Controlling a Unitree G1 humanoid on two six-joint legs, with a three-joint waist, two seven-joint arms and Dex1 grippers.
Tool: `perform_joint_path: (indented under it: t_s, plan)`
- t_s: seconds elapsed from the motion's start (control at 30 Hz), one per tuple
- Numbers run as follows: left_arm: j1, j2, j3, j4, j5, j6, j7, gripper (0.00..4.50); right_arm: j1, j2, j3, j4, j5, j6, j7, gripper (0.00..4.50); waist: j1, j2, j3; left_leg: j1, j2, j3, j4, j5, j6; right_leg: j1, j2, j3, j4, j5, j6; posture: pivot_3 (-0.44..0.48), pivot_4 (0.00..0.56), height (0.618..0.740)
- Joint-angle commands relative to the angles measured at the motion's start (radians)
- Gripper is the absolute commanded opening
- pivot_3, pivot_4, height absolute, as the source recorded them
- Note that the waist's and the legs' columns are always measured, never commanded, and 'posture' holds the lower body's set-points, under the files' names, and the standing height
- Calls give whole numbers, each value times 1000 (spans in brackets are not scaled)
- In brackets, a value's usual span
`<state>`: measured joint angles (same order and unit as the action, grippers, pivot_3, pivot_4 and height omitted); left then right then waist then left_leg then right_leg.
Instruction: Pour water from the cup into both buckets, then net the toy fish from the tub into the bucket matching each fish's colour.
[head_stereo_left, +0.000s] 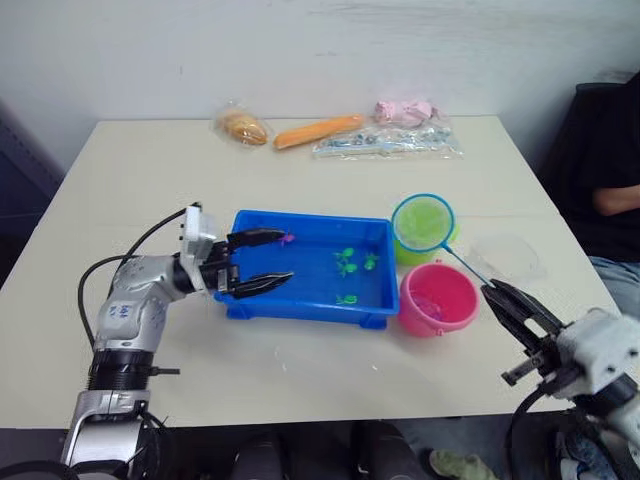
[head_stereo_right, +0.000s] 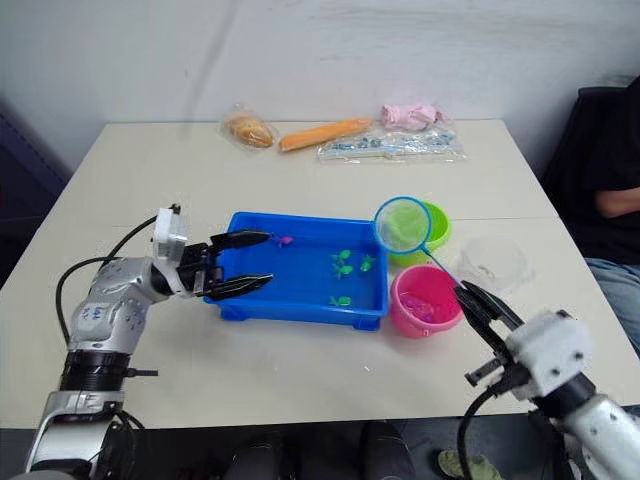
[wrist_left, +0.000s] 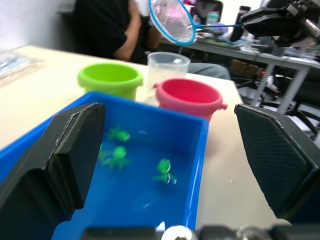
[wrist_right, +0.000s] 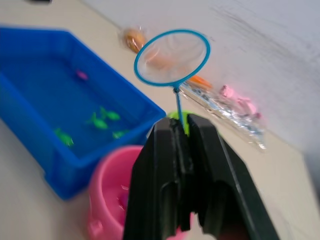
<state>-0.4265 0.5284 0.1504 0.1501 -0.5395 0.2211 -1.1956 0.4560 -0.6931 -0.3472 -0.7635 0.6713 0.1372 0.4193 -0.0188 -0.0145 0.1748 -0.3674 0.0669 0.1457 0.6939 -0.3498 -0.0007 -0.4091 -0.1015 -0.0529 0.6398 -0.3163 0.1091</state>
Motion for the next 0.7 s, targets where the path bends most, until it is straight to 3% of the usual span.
perform_joint_path:
  t_s: [0.03,0.2,0.37,0.5,0.7]
  plan:
    - [73,39,122,-50,-13,-38,80,4467,-204,-68,48,-3,334,233,-69,0,-8,0,0,-1,1,0,0,0,0,-1,-1,0,1,0,0,0,150,740]
    - [195,73,239,-80,-28,-52,155,4467,-527,-135,191,78,556,526,-227,0,-10,-1,0,-1,0,1,2,-1,3,-3,-8,-2,4,0,-1,0,150,740]
    - [251,65,261,-146,-36,-48,196,4467,-754,-87,318,256,705,741,-327,0,9,-1,0,-4,-3,0,3,-2,6,-3,-12,-7,3,0,-1,0,150,740]
    - [256,70,235,-186,-37,-37,196,4467,-871,-30,384,376,766,868,-385,0,15,-1,0,-6,-5,1,5,-4,8,-2,-13,-7,1,0,0,0,150,740]
    - [227,97,197,-215,-38,-19,183,4467,-983,57,431,491,714,981,-461,0,13,-1,0,-7,-4,1,4,-4,8,-4,-12,-8,1,0,0,0,150,740]
